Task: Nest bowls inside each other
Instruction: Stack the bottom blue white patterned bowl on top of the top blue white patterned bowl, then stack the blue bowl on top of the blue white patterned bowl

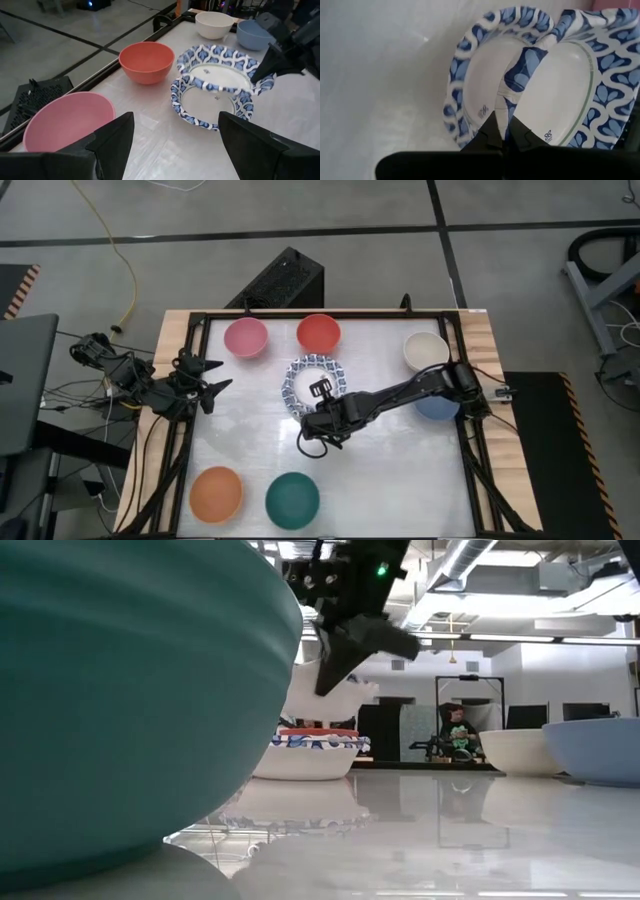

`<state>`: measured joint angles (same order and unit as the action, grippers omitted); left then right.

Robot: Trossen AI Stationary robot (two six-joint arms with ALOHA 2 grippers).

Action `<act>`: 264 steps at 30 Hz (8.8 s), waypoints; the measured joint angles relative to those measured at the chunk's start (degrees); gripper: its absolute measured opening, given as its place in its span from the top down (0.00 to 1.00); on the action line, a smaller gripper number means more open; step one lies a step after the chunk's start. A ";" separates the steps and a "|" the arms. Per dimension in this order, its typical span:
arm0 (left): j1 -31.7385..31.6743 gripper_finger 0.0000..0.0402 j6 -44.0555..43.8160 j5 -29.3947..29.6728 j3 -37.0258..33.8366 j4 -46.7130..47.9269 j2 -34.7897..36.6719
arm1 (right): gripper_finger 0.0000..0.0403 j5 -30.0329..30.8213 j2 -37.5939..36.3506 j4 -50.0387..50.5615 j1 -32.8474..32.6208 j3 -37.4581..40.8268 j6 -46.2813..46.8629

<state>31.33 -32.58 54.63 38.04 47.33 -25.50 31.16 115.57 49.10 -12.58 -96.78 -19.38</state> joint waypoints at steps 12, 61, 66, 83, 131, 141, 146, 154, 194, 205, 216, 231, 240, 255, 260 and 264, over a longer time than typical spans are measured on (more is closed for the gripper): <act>0.01 0.31 0.59 -0.18 0.00 -0.02 0.00 | 0.98 -1.45 0.04 -3.10 0.35 2.35 -1.66; 0.01 0.31 0.68 -0.15 0.00 0.94 0.00 | 0.82 -8.79 0.04 -10.75 3.37 6.13 1.72; 0.01 0.31 0.68 -0.13 0.00 0.96 0.00 | 0.76 -8.79 -0.02 -10.64 3.37 6.13 4.60; 0.00 0.31 0.57 -0.09 0.00 0.98 0.00 | 0.56 -10.28 -0.13 -9.34 2.40 6.10 6.45; 0.00 0.31 -1.90 -0.35 0.00 3.37 0.00 | 0.69 -4.33 -0.59 41.36 -9.75 1.19 68.18; 0.04 0.31 -3.90 -1.81 0.00 3.19 -0.24 | 0.73 -5.64 -13.62 40.44 -12.95 10.26 103.16; 0.04 0.31 -3.91 -1.68 0.00 2.94 -0.54 | 0.73 -2.12 -23.56 40.94 -15.36 15.66 108.85; 0.02 0.31 -3.69 -1.39 0.00 2.93 -0.76 | 0.73 0.04 -38.38 41.07 -17.53 26.24 120.02; 0.02 0.31 -3.06 -1.64 0.00 3.11 -0.76 | 0.46 -11.21 -39.41 27.28 1.79 40.16 98.40; 0.02 0.31 -3.04 -1.66 0.00 3.23 -0.76 | 0.42 -11.81 -39.39 25.53 4.07 40.17 98.44; 0.02 0.31 -3.10 -1.75 0.00 3.37 -0.76 | 0.43 -14.80 -39.39 22.58 3.21 47.87 104.02; 0.02 0.31 -3.23 -1.77 0.00 3.36 -0.76 | 0.70 -17.57 -39.36 20.23 3.48 49.56 103.88; 0.02 0.31 -3.23 -1.81 0.00 3.37 -0.76 | 0.96 -21.50 -39.36 16.72 3.19 49.51 101.46; 0.02 0.31 -3.23 -1.81 0.00 3.37 -0.76 | 0.98 -20.15 -39.47 0.77 0.68 49.47 96.02; 0.02 0.31 -3.23 -1.81 0.00 3.37 -0.76 | 0.98 -16.90 -39.47 -0.89 -2.21 49.49 95.18; 0.02 0.31 -3.23 -1.81 0.00 3.35 -0.76 | 0.98 -15.64 -39.45 -1.80 -3.80 49.53 94.99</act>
<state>31.35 -35.81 52.83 38.04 50.68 -26.26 15.52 76.12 47.30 -16.38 -47.24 75.62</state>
